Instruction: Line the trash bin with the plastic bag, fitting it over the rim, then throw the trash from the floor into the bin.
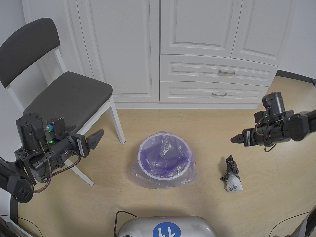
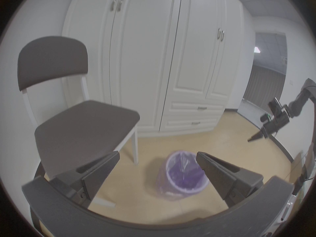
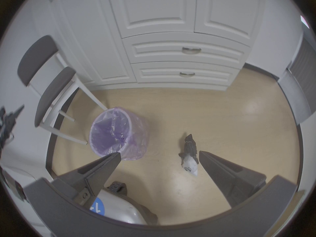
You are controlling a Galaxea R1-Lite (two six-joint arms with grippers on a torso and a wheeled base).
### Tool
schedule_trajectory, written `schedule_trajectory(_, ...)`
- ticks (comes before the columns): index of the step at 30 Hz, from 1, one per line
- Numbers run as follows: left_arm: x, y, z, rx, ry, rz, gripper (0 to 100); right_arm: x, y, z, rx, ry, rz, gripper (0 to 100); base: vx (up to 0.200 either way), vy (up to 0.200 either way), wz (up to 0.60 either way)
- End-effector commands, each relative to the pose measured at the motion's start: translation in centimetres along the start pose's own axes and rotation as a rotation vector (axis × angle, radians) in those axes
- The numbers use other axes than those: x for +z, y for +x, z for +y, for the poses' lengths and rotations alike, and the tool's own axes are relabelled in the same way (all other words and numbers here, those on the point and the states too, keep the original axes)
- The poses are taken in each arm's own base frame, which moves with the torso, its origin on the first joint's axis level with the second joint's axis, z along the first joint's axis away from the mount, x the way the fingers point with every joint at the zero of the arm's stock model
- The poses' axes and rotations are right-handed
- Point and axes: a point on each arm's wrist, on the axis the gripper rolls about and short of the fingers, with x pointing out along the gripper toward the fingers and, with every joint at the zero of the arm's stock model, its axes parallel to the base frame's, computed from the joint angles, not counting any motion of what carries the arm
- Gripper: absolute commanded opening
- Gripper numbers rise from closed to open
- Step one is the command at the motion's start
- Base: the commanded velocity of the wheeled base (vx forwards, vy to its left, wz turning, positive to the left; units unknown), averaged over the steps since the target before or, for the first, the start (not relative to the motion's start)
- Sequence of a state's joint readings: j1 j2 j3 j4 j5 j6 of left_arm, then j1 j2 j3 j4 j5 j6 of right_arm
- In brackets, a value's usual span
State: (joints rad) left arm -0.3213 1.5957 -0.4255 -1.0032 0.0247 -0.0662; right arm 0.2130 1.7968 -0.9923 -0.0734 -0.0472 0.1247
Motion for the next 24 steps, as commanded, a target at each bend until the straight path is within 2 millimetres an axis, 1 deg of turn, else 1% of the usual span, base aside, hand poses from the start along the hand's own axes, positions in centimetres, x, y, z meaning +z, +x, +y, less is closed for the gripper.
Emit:
schedule_trajectory(1,3.5,-2.4,0.2,0.018,-0.030,0.003,100,0.5,8.9,-4.5,-0.070,0.180,0.227,100,0.000,0.000,0.00)
schedule_trajectory(2,3.6,-2.7,0.2,0.017,-0.030,0.016,100,0.0,10.9,-5.7,-0.087,0.200,0.251,100,0.000,0.000,0.00)
schedule_trajectory(4,3.6,-2.8,0.2,0.018,-0.028,0.025,100,-0.5,12.8,-7.1,-0.104,0.226,0.276,100,0.000,0.000,0.00)
schedule_trajectory(5,3.6,-2.8,0.2,0.018,-0.028,0.025,100,-0.6,13.0,-7.1,-0.105,0.227,0.277,100,0.000,0.000,0.00)
schedule_trajectory(7,3.6,-2.7,0.2,0.018,-0.028,0.027,100,-1.3,15.0,-8.4,-0.101,0.255,0.302,100,0.000,0.000,0.00)
schedule_trajectory(9,3.5,-2.7,0.2,0.017,-0.028,0.031,100,-1.7,16.0,-9.1,-0.097,0.272,0.315,100,0.000,0.000,0.00)
schedule_trajectory(10,3.4,-2.6,0.2,0.018,-0.028,0.034,100,-2.1,16.8,-9.7,-0.094,0.286,0.322,100,0.000,0.000,0.00)
schedule_trajectory(12,3.4,-2.6,0.2,0.018,-0.028,0.034,100,-2.1,16.8,-9.7,-0.094,0.286,0.322,100,0.000,0.000,0.00)
schedule_trajectory(13,3.2,-2.5,0.2,0.019,-0.027,0.042,100,-2.9,18.9,-10.7,-0.092,0.325,0.340,100,0.000,0.000,0.00)
schedule_trajectory(14,3.2,-2.5,0.2,0.019,-0.027,0.042,100,-2.9,18.9,-10.7,-0.092,0.325,0.340,100,0.000,0.000,0.00)
schedule_trajectory(15,3.2,-2.5,0.2,0.019,-0.026,0.045,100,-3.4,20.3,-11.5,-0.102,0.346,0.342,100,0.000,0.000,0.00)
schedule_trajectory(16,3.2,-2.5,0.2,0.019,-0.026,0.045,100,-3.5,20.6,-11.6,-0.102,0.349,0.343,100,0.000,0.000,0.00)
schedule_trajectory(18,3.1,-2.4,0.1,0.016,-0.025,0.048,100,-3.7,22.0,-12.2,-0.106,0.355,0.333,100,0.000,0.000,0.00)
schedule_trajectory(19,3.0,-2.4,0.1,0.015,-0.025,0.050,100,-3.8,22.5,-12.2,-0.105,0.354,0.332,100,0.000,0.000,0.00)
schedule_trajectory(20,3.0,-2.4,0.1,0.015,-0.025,0.050,100,-3.8,22.5,-12.2,-0.105,0.354,0.332,100,0.000,0.000,0.00)
schedule_trajectory(21,2.9,-2.3,0.1,0.015,-0.025,0.054,100,-3.9,23.4,-12.1,-0.101,0.350,0.328,100,0.000,0.000,0.00)
schedule_trajectory(22,2.9,-2.3,0.1,0.015,-0.025,0.054,100,-3.9,23.5,-12.0,-0.100,0.349,0.327,100,0.000,0.000,0.00)
schedule_trajectory(23,2.9,-2.2,0.1,0.014,-0.024,0.058,100,-4.2,24.3,-11.9,-0.097,0.344,0.329,100,0.000,0.000,0.00)
schedule_trajectory(24,2.8,-2.1,0.1,0.014,-0.023,0.061,100,-4.2,24.5,-11.9,-0.096,0.344,0.326,100,0.000,0.000,0.00)
